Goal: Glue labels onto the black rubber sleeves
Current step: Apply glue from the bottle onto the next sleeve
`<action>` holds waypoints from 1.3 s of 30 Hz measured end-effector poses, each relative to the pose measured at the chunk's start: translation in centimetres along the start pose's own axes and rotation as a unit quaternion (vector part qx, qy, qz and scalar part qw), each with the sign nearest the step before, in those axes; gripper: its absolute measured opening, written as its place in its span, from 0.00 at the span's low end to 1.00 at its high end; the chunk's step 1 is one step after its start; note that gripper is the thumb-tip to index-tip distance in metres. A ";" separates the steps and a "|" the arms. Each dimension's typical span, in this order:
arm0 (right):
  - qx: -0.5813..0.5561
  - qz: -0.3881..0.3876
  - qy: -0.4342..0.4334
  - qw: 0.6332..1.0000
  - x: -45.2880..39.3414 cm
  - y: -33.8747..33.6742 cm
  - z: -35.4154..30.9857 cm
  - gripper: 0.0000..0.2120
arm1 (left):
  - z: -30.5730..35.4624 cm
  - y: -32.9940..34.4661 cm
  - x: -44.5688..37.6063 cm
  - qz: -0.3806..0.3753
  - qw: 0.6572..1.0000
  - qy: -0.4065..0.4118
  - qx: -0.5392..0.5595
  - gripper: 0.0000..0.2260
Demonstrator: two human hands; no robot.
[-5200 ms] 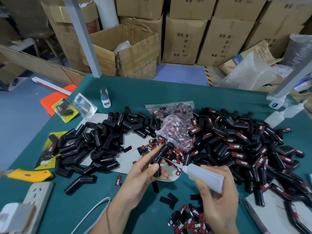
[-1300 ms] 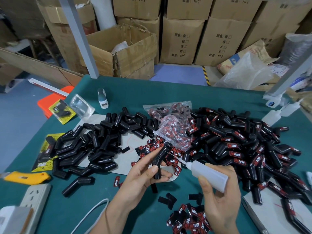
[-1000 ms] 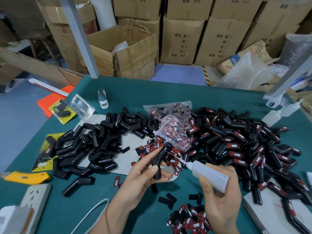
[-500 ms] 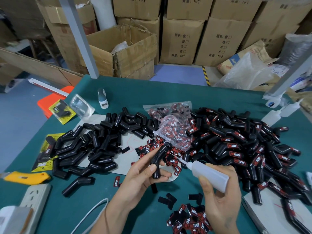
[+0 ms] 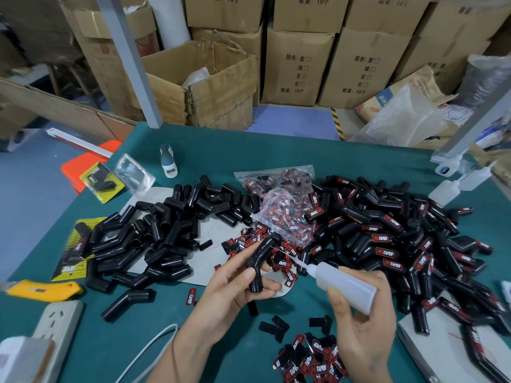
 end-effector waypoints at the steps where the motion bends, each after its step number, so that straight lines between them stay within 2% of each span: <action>1: 0.002 0.001 0.000 1.000 0.0 0.0 0.0 0.13 | 0.0 0.0 0.0 -0.002 1.000 0.000 -0.002 0.31; 9: 0.002 0.001 -0.006 1.000 -0.1 0.0 -0.2 0.12 | -0.1 0.1 0.0 -0.005 1.000 0.002 -0.005 0.32; 14: 0.001 -0.005 -0.005 1.000 0.0 0.2 -0.2 0.12 | -0.1 0.0 -0.1 0.004 1.000 0.003 0.000 0.39; 21: -0.002 -0.010 -0.006 1.000 0.0 0.1 0.1 0.12 | -0.3 -0.2 0.0 0.014 1.000 0.009 -0.002 0.27; 27: -0.004 -0.012 -0.007 1.000 0.0 0.2 0.0 0.12 | -0.2 -0.2 0.0 0.015 1.000 0.003 0.002 0.30; 31: -0.002 -0.006 -0.002 1.000 -0.1 0.0 0.1 0.12 | -0.2 -0.4 0.0 0.007 1.000 0.004 0.001 0.23; 35: 0.004 -0.015 -0.009 1.000 0.1 0.2 0.2 0.13 | -0.1 -0.2 0.0 0.001 1.000 -0.003 0.006 0.31; 39: -0.002 -0.008 0.002 1.000 0.1 0.0 0.2 0.12 | -0.1 -0.4 0.0 0.002 1.000 0.001 0.008 0.28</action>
Point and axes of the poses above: each hand's wrist, its own x-axis away from the middle knuckle, its own y-axis out of the palm, z = x × y, the point moved 2 cm from there along -x, towards the middle knuckle, and after that the axes turned 13 degrees about y, right-handed, at the moved point
